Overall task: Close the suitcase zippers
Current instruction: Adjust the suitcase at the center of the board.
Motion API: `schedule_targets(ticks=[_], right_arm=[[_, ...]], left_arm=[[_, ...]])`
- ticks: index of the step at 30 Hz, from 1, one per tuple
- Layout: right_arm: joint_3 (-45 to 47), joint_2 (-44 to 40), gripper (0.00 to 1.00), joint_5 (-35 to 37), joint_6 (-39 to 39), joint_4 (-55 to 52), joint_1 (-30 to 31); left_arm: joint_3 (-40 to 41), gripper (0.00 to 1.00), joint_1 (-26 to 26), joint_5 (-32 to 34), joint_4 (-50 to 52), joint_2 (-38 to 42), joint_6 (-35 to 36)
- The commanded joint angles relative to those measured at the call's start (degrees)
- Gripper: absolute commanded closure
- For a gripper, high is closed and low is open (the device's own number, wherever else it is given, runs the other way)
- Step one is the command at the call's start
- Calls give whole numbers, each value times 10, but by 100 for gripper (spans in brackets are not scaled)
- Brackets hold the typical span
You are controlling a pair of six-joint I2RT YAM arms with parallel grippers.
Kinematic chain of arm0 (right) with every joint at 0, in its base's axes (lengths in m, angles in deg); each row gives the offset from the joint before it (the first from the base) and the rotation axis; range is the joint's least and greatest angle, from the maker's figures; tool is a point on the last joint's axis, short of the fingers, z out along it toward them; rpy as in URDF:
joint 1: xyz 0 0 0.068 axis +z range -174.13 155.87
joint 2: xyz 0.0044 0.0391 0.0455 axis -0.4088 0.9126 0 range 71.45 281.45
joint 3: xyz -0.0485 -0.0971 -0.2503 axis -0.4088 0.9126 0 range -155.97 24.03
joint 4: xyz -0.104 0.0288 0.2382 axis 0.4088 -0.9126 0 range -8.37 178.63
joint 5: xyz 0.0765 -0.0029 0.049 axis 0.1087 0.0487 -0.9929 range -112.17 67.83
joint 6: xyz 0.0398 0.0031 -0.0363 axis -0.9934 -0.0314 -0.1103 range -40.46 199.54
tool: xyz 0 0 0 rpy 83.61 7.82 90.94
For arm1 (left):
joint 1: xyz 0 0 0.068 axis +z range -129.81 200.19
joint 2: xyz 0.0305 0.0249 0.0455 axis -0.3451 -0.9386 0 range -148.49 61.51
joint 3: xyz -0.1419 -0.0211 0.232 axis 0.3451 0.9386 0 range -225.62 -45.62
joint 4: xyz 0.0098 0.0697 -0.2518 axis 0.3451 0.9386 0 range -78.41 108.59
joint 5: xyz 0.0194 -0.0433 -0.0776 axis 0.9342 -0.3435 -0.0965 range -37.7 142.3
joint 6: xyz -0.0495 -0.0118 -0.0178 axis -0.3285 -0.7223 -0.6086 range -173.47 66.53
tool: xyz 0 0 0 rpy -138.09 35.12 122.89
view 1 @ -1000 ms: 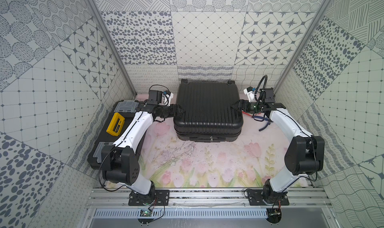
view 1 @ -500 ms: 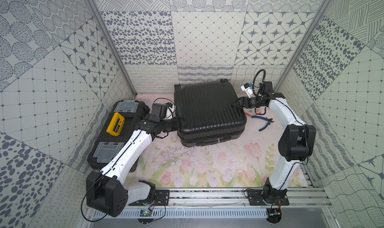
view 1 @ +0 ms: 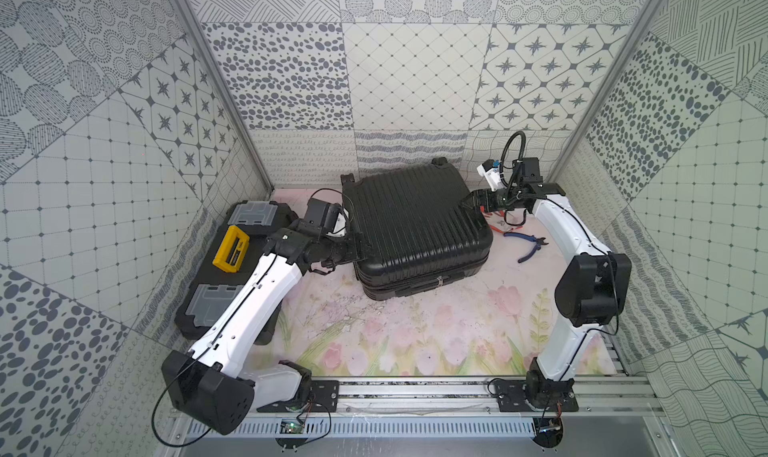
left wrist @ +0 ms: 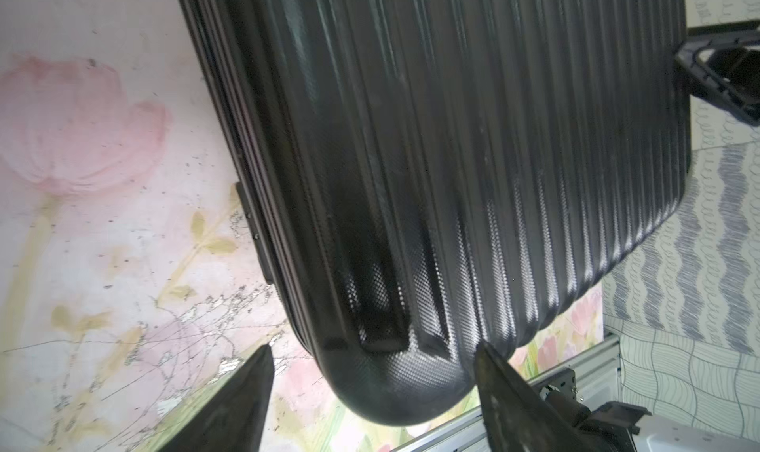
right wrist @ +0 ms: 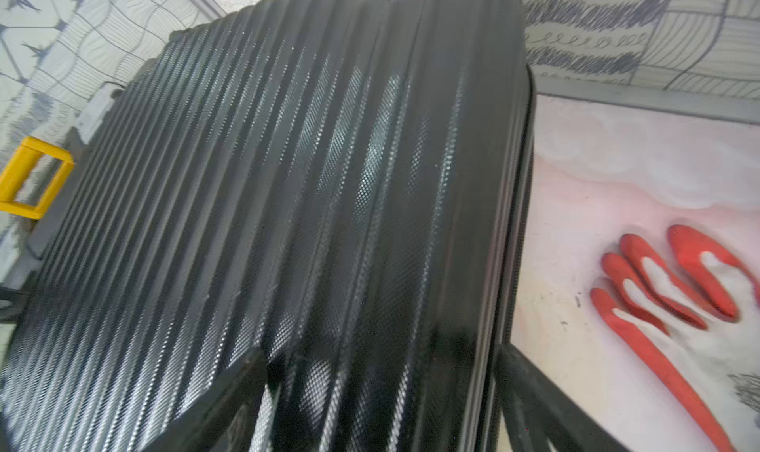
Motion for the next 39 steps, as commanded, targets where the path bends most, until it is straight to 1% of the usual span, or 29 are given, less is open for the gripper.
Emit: schedule_targets(ticks=[1,5,11,16,19,22,27,31,32,39], right_arm=[[26,-48,9,84,-25,63,3],[47,-87,8,83,-34,56,4],[131,-164,8,70,-59,66,16],[204,-232,7,87,-89,76,38],[238,-266,6,97,-103,72,61],[265,-299,6,122,-112,64,82],[314,-349,5,141,-146,60,102],[350,-384,5,165,-173,52,111],[358,-393,5,170,-178,50,112],[382,-430,4,193,-191,19,113]], left_arm=[[-90,23,39,110,79,-47,31],[-155,23,81,105,20,-110,21],[-291,22,104,106,-9,-243,14],[-383,22,127,95,-24,-340,-12],[-450,22,132,87,-14,-397,-13],[-506,22,135,74,-15,-444,-14],[-595,22,137,47,1,-521,-14],[-665,23,138,49,37,-577,-7],[-679,24,138,46,41,-588,-6],[-704,25,138,42,14,-622,-7]])
